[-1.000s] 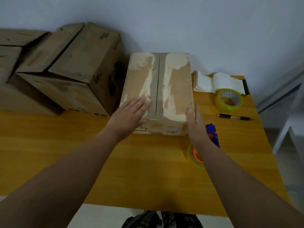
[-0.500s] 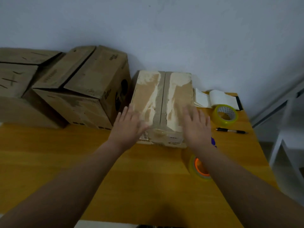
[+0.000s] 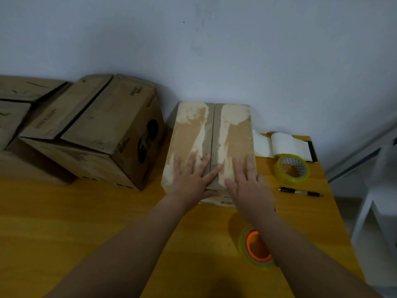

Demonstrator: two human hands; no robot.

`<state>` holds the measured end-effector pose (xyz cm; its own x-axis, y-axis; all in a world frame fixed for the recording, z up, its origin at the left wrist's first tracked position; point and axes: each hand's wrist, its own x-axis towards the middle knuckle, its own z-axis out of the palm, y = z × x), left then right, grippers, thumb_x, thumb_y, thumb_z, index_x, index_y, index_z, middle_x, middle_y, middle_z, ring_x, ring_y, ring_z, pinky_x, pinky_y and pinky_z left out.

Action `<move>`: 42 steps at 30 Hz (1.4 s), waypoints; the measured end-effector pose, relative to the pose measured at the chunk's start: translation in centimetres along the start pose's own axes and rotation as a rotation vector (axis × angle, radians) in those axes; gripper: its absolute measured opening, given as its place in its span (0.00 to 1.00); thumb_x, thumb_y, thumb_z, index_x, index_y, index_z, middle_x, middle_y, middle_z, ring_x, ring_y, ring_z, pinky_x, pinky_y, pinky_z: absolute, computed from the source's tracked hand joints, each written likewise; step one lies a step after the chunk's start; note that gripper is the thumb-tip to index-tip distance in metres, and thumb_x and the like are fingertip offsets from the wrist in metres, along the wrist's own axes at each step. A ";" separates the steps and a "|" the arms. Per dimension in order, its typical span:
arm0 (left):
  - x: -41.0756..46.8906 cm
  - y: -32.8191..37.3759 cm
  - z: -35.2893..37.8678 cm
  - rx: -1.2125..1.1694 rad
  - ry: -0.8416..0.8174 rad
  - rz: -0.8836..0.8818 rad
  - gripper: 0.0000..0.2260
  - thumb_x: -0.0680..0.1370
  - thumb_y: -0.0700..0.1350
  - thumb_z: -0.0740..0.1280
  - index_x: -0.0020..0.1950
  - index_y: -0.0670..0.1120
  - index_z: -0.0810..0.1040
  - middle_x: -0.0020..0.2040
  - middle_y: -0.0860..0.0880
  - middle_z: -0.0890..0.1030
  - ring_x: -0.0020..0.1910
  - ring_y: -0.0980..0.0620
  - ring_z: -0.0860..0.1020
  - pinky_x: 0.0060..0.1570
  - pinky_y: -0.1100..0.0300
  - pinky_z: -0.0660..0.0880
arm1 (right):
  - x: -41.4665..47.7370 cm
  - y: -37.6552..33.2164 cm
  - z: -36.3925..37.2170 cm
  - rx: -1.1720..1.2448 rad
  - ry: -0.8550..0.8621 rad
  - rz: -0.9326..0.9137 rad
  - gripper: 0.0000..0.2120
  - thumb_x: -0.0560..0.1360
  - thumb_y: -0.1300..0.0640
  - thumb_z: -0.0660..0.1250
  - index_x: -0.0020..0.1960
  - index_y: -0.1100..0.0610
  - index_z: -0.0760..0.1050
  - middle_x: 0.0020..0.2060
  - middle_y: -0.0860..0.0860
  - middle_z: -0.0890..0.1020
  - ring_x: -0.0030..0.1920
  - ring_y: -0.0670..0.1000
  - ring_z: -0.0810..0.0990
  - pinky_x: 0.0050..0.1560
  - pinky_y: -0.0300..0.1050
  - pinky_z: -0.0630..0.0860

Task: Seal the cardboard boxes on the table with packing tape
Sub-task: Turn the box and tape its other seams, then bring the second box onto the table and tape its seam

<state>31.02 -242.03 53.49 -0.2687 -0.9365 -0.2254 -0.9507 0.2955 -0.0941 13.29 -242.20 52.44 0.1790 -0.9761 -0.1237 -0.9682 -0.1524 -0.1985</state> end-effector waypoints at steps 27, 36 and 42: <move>-15.9 -24.8 -3.1 -0.216 0.407 -0.234 0.24 0.82 0.55 0.51 0.77 0.48 0.56 0.78 0.47 0.52 0.77 0.50 0.47 0.73 0.56 0.43 | 1.0 -28.9 -2.6 0.521 0.137 -0.223 0.27 0.81 0.40 0.49 0.77 0.47 0.56 0.78 0.51 0.51 0.77 0.55 0.49 0.74 0.52 0.53; -15.3 -33.4 -2.0 -0.528 0.153 -0.442 0.26 0.80 0.62 0.48 0.77 0.57 0.51 0.78 0.43 0.46 0.76 0.39 0.45 0.72 0.43 0.50 | 1.7 -33.0 -0.4 0.890 0.164 0.069 0.23 0.82 0.45 0.54 0.75 0.45 0.59 0.75 0.51 0.57 0.73 0.53 0.61 0.71 0.49 0.62; -15.8 -33.0 -0.7 -0.557 0.243 -0.451 0.24 0.79 0.64 0.51 0.73 0.59 0.63 0.75 0.43 0.61 0.73 0.40 0.55 0.69 0.46 0.56 | 0.4 -31.8 -0.6 1.013 0.144 0.158 0.22 0.81 0.44 0.55 0.74 0.48 0.63 0.73 0.49 0.64 0.71 0.51 0.64 0.69 0.48 0.64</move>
<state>66.56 -237.15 60.83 0.1999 -0.9783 -0.0549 -0.8969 -0.2052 0.3916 44.10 -237.84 59.30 -0.0244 -0.9930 -0.1154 -0.3654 0.1163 -0.9236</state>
